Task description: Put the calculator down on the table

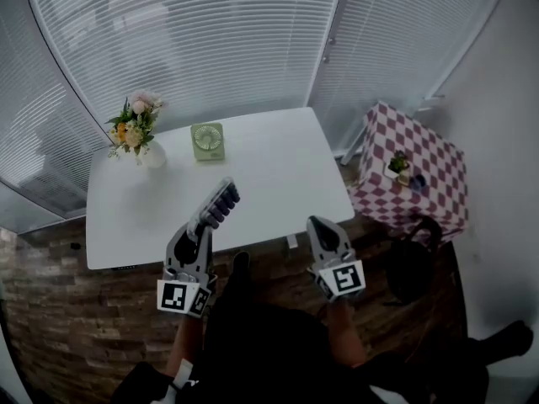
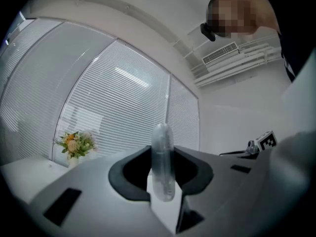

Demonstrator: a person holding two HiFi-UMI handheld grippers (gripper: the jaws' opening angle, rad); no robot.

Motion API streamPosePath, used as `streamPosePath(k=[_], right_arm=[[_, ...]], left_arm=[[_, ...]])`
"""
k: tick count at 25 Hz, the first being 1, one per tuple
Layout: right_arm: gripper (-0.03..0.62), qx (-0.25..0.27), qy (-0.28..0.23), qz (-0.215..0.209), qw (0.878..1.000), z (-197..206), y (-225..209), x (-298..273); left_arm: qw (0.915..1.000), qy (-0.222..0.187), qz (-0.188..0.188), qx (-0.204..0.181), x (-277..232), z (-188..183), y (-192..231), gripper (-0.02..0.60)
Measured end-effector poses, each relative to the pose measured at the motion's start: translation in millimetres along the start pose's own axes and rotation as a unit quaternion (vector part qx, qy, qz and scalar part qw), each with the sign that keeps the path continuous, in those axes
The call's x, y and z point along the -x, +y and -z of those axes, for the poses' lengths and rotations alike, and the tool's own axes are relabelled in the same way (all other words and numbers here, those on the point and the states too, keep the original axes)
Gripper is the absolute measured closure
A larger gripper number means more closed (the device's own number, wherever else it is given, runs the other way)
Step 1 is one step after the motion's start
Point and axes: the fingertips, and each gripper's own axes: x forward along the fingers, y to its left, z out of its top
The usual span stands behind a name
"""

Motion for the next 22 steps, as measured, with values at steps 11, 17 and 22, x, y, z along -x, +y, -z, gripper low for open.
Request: streamPosePath(k=[11, 17, 22], right_arm=[[0.588, -0.011, 0.005, 0.004, 1.0, -1, -21, -47], [0.588, -0.01, 0.008, 0.011, 1.0, -4, -30, -77], [0.588, -0.014, 0.013, 0.015, 1.0, -5, -36, -98]], left_arm=[[0.9999, 0.013, 0.01, -0.003, -55, 5, 22, 0.483], [0.9997, 0.018, 0.016, -0.001, -84, 2, 42, 0.483], [0.9993, 0.03, 0.021, 0.003, -105, 10, 57, 0.483]])
